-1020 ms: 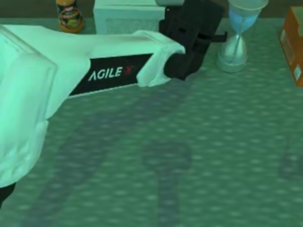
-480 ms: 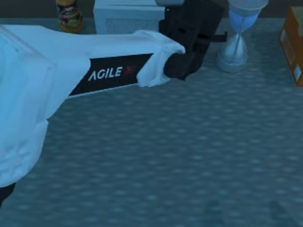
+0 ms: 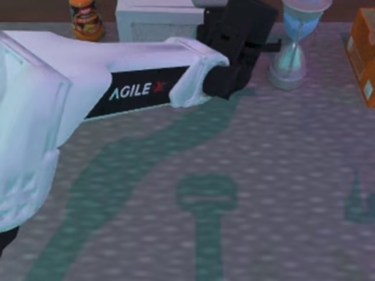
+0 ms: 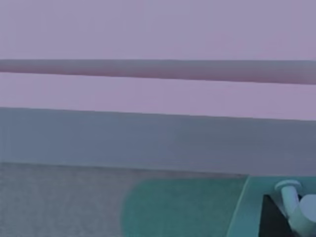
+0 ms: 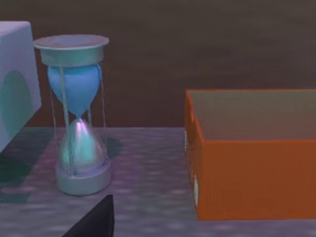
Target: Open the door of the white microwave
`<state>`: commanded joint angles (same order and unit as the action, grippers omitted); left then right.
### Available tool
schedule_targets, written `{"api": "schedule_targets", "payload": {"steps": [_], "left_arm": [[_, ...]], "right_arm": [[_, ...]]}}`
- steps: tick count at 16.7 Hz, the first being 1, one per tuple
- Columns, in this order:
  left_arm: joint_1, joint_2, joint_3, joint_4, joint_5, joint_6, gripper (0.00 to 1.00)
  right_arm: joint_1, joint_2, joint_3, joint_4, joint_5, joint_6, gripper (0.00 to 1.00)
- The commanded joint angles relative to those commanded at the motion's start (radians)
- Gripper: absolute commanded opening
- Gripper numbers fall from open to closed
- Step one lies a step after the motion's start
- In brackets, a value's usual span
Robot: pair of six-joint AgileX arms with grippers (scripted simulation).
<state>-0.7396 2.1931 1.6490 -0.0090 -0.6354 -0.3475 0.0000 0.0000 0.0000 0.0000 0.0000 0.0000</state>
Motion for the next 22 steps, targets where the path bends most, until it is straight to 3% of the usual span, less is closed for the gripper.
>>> {"api": "schedule_targets", "payload": {"steps": [4,7,17,22], "left_arm": [[-0.009,0.027,0.034,-0.034,0.018,-0.013,0.00],[-0.004,0.091,0.162,-0.162,0.047,-0.035,0.00],[0.042,0.392,0.960,-1.026,0.246,-0.153,0.00],[0.068,0.476,1.217,-1.298,0.332,-0.195,0.00]], "right_arm": [[0.000,0.000,0.000,0.000,0.000,0.000,1.00],[0.000,0.000,0.000,0.000,0.000,0.000,1.00],[0.000,0.000,0.000,0.000,0.000,0.000,1.00],[0.000,0.000,0.000,0.000,0.000,0.000,1.00]]}}
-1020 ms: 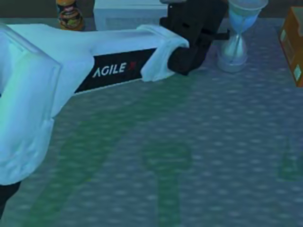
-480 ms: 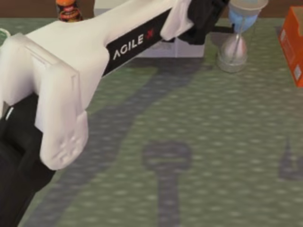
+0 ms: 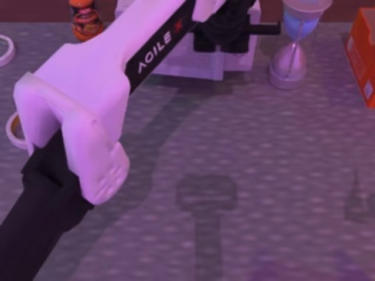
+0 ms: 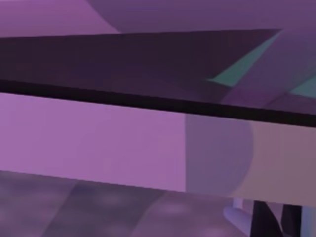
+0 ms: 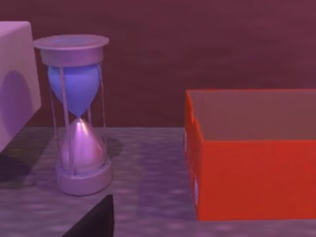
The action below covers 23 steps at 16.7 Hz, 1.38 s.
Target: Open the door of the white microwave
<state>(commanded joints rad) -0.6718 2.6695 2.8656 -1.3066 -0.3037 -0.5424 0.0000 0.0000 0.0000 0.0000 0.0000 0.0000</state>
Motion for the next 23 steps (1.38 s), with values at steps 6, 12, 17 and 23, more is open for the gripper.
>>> {"api": "schedule_targets", "payload": {"steps": [6,12,17,23], "left_arm": [[0.005,0.012,0.035,-0.036,0.014,-0.006,0.00],[0.005,0.012,0.035,-0.036,0.014,-0.006,0.00],[0.005,0.012,0.035,-0.036,0.014,-0.006,0.00],[0.005,0.012,0.035,-0.036,0.014,-0.006,0.00]], "right_arm": [[0.000,0.000,0.000,0.000,0.000,0.000,1.00],[0.000,0.000,0.000,0.000,0.000,0.000,1.00],[0.000,0.000,0.000,0.000,0.000,0.000,1.00],[0.000,0.000,0.000,0.000,0.000,0.000,1.00]]}}
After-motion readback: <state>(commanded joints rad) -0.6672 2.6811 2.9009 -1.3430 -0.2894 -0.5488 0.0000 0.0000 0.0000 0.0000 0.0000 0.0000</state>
